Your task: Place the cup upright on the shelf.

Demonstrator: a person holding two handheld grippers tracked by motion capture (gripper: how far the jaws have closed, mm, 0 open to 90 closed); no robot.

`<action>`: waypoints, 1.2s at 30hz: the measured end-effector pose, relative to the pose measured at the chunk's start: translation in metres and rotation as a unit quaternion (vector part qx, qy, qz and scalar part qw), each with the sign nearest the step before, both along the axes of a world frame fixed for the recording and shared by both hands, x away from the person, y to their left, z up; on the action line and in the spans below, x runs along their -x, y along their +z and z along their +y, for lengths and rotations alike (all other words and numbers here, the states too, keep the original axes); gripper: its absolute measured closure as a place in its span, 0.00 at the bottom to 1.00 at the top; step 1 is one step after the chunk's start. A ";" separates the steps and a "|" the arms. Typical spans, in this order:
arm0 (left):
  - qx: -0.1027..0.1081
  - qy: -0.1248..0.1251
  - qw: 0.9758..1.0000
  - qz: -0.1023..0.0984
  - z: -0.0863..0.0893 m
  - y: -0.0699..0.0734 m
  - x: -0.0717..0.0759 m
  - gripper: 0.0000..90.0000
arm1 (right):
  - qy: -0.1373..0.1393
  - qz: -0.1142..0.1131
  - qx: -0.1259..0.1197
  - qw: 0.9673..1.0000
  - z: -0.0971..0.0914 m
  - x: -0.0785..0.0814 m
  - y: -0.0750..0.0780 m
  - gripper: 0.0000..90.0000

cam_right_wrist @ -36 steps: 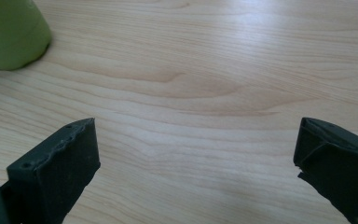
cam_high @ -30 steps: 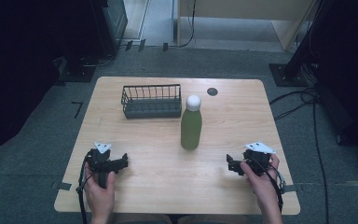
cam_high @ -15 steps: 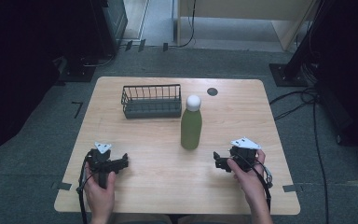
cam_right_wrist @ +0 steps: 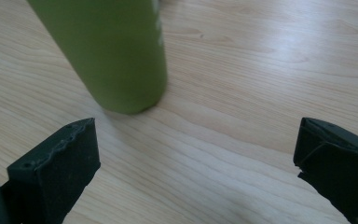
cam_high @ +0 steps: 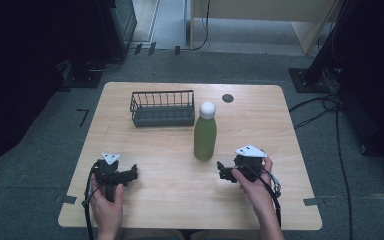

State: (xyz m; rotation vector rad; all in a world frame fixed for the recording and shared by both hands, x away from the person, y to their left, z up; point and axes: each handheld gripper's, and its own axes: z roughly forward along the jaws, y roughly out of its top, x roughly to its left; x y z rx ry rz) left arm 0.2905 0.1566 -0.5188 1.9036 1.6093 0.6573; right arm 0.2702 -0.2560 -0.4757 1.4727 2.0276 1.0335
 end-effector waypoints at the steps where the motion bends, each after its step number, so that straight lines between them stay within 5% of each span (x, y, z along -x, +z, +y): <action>1: 0.000 0.000 1.000 0.000 0.000 0.000 0.000 0.00 | 0.007 -0.003 -0.002 1.000 0.006 -0.001 0.001 0.00; 7: 0.000 0.000 1.000 0.000 0.000 0.000 0.000 0.00 | 0.019 -0.010 -0.001 1.000 0.019 -0.004 0.004 0.00; 21: 0.000 -0.001 1.000 0.000 0.000 0.000 0.000 0.00 | 0.037 -0.040 -0.047 0.997 0.046 -0.013 0.016 0.02; 36: -0.001 -0.004 1.000 0.001 0.000 0.000 0.000 0.00 | 0.026 -0.069 -0.035 0.997 0.062 -0.029 0.025 0.07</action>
